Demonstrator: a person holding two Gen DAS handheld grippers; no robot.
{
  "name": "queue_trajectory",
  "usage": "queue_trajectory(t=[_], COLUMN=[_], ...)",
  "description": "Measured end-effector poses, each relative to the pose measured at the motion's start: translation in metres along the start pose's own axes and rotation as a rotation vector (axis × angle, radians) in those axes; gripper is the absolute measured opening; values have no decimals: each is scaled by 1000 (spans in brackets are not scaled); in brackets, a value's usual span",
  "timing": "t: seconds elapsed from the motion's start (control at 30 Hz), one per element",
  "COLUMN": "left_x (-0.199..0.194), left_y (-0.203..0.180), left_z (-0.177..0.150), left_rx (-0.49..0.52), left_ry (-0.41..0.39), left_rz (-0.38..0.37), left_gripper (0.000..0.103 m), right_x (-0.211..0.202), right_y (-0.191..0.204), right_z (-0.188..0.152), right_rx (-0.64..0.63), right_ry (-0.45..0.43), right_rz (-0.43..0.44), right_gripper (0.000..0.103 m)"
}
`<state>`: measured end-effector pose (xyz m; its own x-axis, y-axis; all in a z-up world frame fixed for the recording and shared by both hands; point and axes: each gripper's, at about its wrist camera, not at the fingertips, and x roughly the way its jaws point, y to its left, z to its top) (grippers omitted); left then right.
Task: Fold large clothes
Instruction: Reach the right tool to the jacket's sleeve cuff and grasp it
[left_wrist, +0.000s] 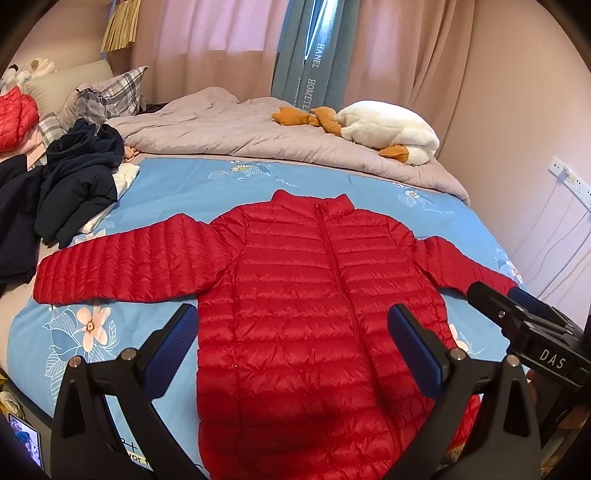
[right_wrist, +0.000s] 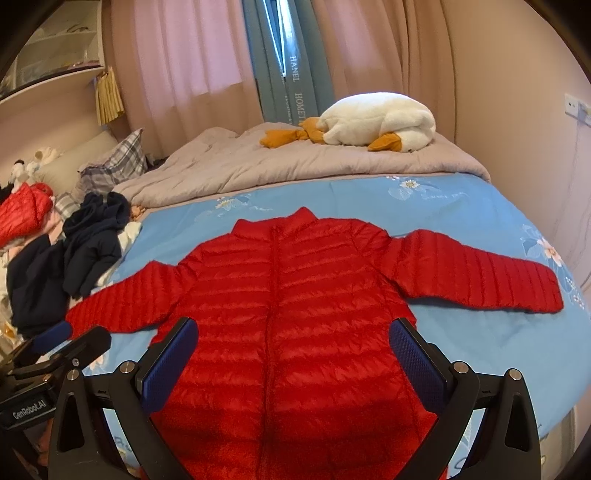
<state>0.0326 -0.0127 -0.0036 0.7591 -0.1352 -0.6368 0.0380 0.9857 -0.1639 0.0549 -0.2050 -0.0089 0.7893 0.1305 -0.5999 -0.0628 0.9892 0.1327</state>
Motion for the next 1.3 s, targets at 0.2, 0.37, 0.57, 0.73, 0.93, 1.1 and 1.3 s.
queue_trajectory(t=[0.2, 0.37, 0.57, 0.73, 0.93, 1.1, 1.3], left_x=[1, 5, 16, 33, 70, 102, 127], left_y=[-5, -8, -13, -17, -14, -10, -4], left_z=[-1, -1, -2, -7, -25, -50, -70], left_rx=[17, 23, 30, 27, -37, -64, -161], left_ry=[7, 23, 60, 105, 192, 268, 383], left_rz=[-2, 4, -11, -22, -58, -57, -117], left_gripper=[102, 102, 102, 102, 101, 101, 98], right_x=[-1, -2, -4, -4, 3, 17, 42], right_y=[-5, -11, -25, -59, -136, -224, -317], right_z=[0, 2, 6, 17, 36, 27, -11], right_rx=[21, 48, 90, 182, 351, 583, 826], right_ry=[-5, -9, -28, -53, -80, -75, -41], right_rz=[4, 13, 1, -16, -74, -185, -291], right_gripper=[103, 103, 103, 103, 102, 87, 71])
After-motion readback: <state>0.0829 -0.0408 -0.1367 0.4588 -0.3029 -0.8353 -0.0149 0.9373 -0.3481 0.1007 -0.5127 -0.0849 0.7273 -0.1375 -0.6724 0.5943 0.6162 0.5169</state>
